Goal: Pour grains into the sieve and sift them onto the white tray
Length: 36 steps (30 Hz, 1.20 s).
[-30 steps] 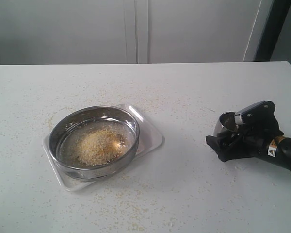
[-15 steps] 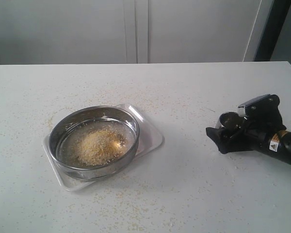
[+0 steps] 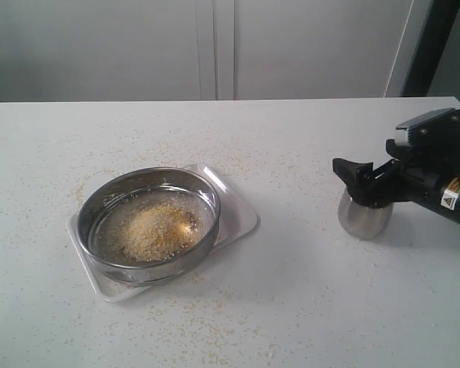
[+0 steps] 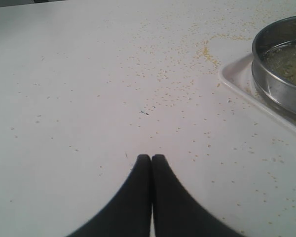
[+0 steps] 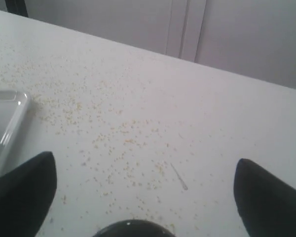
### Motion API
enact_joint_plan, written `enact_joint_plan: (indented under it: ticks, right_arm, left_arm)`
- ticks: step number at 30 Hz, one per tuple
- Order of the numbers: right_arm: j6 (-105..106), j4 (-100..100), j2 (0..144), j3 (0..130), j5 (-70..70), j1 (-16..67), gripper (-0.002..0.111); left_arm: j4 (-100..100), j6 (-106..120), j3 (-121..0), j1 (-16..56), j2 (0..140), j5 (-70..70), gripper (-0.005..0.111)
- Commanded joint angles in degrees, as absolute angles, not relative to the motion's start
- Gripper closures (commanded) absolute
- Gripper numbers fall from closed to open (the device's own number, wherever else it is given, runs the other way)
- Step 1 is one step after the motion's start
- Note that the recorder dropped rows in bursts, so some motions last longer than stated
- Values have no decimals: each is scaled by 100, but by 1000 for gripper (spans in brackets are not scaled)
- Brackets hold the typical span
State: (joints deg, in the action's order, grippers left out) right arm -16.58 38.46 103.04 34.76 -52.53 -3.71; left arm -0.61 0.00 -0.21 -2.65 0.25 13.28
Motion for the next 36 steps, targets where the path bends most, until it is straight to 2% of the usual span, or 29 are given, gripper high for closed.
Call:
enact_joint_plan:
  ticks: [1,5,7,17,22,26,31,36]
  right_arm:
    - [-1847,4045,9968,3462,-5314,-407,18]
    - [-2062,4113,9723,3462,-5314,-407,20]
    - [-2333,4113,9600,3462,-5302,-407,27]
    - [-3150,4826,9136,3462,-5266,-407,81]
    - [-3886,5347,8953,3462,-5277,-407,101]
    - [-4423,5544,8829,3462,-5301,-407,107]
    - [-4423,5727,8708,3462,-5283,-407,107]
    - [-5069,6027,8484,3583,-4627,-407,107]
  left_arm:
    - [-114,0,0,-278,0,1331,107]
    - [-114,0,0,-278,0,1331,107]
    - [-114,0,0,-278,0,1331,107]
    - [-114,0,0,-278,0,1331,107]
    - [-114,0,0,-278,0,1331,107]
    - [-114,0,0,-278,0,1331,107]
    - [-114,0,0,-278,0,1331,107]
    - [-114,0,0,-278,0,1331,107]
